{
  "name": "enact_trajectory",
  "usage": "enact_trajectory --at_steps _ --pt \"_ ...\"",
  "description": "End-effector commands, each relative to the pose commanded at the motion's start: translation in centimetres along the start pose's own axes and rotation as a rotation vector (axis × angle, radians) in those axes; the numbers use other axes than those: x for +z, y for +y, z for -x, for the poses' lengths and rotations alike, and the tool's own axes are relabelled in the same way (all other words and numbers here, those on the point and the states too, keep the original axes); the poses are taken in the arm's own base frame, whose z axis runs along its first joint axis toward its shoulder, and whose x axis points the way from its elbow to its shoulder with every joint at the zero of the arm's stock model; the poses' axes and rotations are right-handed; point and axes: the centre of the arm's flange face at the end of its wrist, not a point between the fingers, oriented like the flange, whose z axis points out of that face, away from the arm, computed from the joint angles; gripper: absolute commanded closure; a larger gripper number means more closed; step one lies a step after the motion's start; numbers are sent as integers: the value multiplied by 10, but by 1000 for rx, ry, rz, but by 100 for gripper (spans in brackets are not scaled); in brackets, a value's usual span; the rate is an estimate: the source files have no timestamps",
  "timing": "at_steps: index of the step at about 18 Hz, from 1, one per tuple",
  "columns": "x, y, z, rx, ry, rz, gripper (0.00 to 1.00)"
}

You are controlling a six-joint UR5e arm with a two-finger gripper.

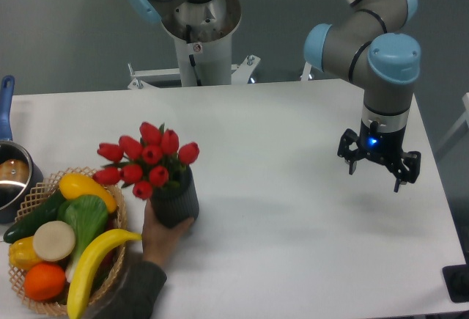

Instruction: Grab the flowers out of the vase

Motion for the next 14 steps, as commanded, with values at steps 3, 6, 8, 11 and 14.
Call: enact_trajectory --at_steps 3,6,8,11,14 --pt "4 5 -1 -13 8 3 0" --pt "1 5 0 -21 -3 2 0" --pt "5 6 -5 -43 9 -3 0" --pt "18 7 -31 -52 62 -51 0" --pt "-2 0 -47 -47 68 -149 0"
